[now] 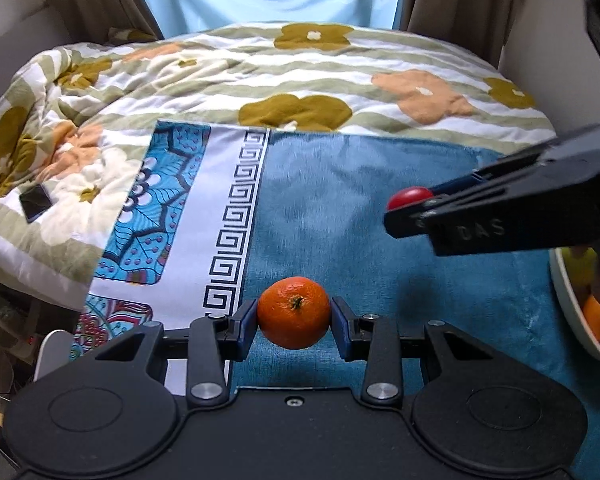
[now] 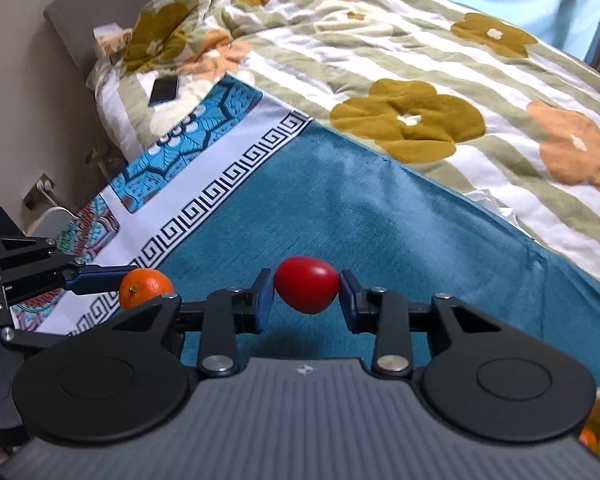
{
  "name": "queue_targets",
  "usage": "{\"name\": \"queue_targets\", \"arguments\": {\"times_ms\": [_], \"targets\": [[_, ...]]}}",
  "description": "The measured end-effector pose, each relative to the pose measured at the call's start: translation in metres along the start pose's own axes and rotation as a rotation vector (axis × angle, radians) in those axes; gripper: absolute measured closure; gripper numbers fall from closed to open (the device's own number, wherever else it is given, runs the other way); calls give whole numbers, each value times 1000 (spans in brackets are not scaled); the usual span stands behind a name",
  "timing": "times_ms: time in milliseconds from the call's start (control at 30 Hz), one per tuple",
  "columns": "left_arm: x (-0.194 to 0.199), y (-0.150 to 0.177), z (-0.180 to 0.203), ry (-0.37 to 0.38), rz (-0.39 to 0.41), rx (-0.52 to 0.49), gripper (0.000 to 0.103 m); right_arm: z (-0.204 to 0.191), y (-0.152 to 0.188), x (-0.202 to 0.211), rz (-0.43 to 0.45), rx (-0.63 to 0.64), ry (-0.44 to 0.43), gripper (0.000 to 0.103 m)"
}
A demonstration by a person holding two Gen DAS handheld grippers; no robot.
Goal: Organize fruits
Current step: 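Carry the mandarin and tomato with both tools over the cream bowl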
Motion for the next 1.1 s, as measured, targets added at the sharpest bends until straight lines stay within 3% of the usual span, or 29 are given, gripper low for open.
{"name": "queue_targets", "arguments": {"times_ms": [233,600,867,1100], "targets": [[37,-1,21,12,68,0,60,12,25,59,60,-56,52,53],[84,-4,84,61,163,-91,60,45,89,143,126,-169,170,53],[84,-8,133,155,175,-183,60,73,126,181,150,-268,256,53],[61,-10,167,234,133,-265,60,92,147,191,149,-354,304,53]]}}
Point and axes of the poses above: each gripper's, at about its wrist camera, not at the fingertips, and x roughly against the way its jaws point, z to its right, y to its underside, the point moved 2 cm from there along -x, roughly the way its jaws point, and after that the axes turned 3 degrees about y, right-handed, at the moved point
